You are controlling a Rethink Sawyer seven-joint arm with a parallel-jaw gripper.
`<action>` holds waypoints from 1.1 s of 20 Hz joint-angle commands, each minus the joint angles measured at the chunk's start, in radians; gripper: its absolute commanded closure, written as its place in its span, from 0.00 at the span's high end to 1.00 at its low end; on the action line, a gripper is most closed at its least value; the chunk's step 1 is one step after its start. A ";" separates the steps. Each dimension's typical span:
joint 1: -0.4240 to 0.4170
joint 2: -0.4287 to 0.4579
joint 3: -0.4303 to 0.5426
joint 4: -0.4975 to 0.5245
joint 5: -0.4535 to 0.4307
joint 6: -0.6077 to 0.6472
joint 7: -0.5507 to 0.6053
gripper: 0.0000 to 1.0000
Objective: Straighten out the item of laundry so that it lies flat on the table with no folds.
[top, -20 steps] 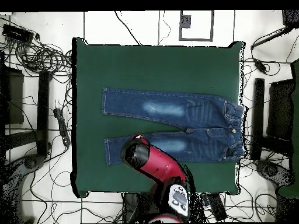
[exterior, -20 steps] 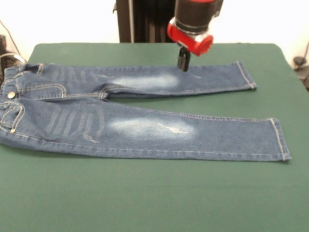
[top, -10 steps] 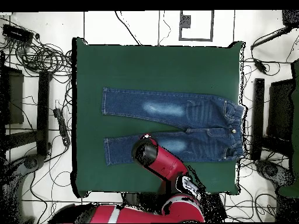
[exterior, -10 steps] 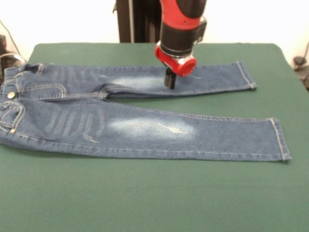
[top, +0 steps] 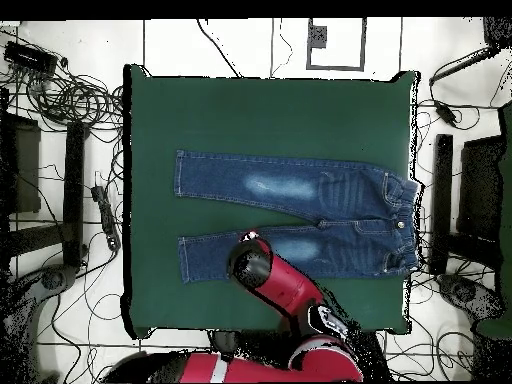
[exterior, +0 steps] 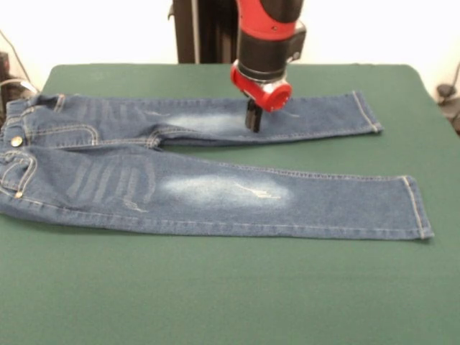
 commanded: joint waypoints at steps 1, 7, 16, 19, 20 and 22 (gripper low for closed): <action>0.090 0.108 0.173 0.026 0.135 -0.119 0.382 0.00; 0.127 0.053 0.186 0.074 0.195 -0.083 0.422 0.00; 0.087 -0.008 0.238 0.149 0.168 -0.088 0.444 0.00; 0.051 -0.008 0.265 0.169 0.113 -0.145 0.445 0.00; 0.046 -0.010 0.268 0.172 0.107 -0.149 0.444 0.00; 0.047 -0.020 0.261 0.180 0.108 -0.139 0.438 0.00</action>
